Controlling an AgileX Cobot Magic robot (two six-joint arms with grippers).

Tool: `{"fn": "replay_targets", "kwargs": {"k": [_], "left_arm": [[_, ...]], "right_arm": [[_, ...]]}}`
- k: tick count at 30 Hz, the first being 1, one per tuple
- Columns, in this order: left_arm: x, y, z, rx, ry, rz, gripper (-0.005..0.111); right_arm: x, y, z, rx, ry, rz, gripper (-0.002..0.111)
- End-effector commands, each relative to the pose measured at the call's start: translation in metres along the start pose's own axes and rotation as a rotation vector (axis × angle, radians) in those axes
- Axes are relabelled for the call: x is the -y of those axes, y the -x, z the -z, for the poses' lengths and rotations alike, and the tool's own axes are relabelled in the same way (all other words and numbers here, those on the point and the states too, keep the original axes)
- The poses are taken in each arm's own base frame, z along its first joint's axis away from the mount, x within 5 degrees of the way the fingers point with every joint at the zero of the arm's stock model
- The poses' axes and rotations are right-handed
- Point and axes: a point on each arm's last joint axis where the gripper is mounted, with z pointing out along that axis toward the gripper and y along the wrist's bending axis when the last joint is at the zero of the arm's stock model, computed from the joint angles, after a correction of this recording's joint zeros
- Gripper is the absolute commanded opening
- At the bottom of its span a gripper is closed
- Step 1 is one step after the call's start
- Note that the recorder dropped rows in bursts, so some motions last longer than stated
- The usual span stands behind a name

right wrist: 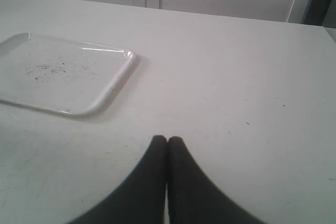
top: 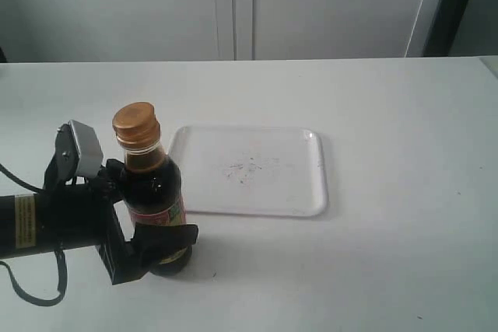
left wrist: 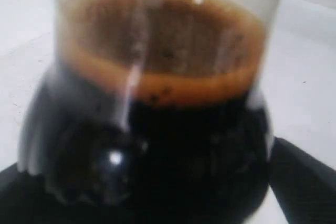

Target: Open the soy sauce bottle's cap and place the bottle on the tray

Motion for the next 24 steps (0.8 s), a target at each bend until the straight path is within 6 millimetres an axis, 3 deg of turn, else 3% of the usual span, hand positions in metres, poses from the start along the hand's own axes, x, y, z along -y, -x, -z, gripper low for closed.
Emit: {"fn": "replay_targets", "kwargs": {"k": [1, 4, 9, 11, 24], "left_arm": [[0.0019, -0.0013, 0.0003, 0.001, -0.008, -0.014, 0.085], [0.002, -0.0023, -0.0001, -0.003, -0.011, -0.017, 0.062], [0.0022, -0.0024, 0.0, -0.005, -0.014, -0.019, 0.013], [0.0024, -0.0025, 0.0, -0.006, -0.016, -0.03, 0.0], [0.0026, -0.0026, 0.0, -0.006, -0.018, -0.111, 0.0]], "right_arm": [[0.0, -0.0013, -0.0001, 0.004, 0.0, -0.005, 0.0], [0.0, -0.0013, -0.0001, 0.004, 0.0, -0.005, 0.0], [0.0, -0.0013, -0.0001, 0.004, 0.0, -0.005, 0.0], [0.0, -0.0013, -0.0001, 0.004, 0.0, -0.005, 0.0], [0.0, -0.0013, -0.0001, 0.004, 0.0, -0.005, 0.0]]}}
